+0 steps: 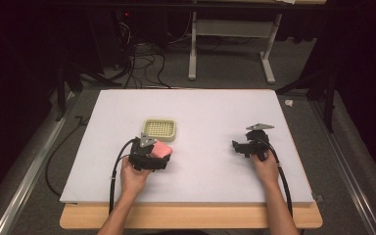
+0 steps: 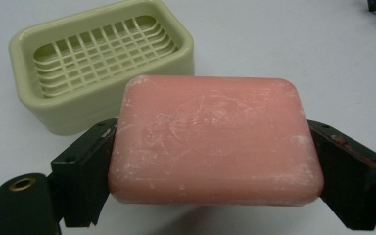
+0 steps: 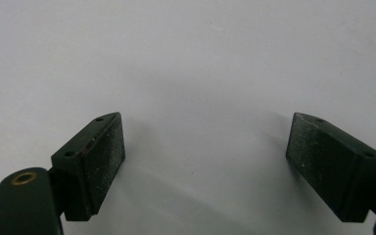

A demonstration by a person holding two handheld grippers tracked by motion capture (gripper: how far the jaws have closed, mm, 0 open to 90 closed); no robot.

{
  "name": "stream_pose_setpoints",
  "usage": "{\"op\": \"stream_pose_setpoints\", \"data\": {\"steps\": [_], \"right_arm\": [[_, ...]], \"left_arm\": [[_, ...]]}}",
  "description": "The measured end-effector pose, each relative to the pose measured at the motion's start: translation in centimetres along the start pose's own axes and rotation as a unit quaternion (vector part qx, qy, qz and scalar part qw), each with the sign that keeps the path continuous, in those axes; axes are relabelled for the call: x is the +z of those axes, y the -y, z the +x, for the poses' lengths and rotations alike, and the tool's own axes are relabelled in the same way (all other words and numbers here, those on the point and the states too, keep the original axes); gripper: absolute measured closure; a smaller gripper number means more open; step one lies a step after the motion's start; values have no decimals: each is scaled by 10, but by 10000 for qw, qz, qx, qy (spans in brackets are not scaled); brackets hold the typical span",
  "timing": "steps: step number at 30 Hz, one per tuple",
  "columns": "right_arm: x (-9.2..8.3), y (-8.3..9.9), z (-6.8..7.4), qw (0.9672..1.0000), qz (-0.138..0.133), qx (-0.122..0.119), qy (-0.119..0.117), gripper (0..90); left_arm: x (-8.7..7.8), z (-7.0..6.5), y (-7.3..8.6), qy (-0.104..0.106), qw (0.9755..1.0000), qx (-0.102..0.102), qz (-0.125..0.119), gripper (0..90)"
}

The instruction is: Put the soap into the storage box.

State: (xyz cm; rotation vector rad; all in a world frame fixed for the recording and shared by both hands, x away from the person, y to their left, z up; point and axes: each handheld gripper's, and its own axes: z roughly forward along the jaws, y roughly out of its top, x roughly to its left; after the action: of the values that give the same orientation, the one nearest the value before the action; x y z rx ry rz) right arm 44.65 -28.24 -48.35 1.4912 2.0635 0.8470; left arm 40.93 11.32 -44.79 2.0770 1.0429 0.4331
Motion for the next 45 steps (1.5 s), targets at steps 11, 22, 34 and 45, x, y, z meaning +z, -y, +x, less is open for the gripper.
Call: {"op": "stream_pose_setpoints", "data": {"steps": [11, 22, 34, 45], "right_arm": [[0, 0, 0, 10000, 0, 1, -1, 152], [0, 0, 0, 10000, 0, 1, -2, 151], [0, 0, 0, 10000, 1, 2, -5, 151], [0, 0, 0, 10000, 0, -4, -1, 151]], "left_arm": [[1, 9, -17, 8, 9999, -135, -32, 140], [7, 18, -31, -91, 9997, -208, -23, 140], [16, 25, -43, -239, 9993, -301, 28, 140], [31, 35, -55, -362, 9977, -555, 104, 139]]}}
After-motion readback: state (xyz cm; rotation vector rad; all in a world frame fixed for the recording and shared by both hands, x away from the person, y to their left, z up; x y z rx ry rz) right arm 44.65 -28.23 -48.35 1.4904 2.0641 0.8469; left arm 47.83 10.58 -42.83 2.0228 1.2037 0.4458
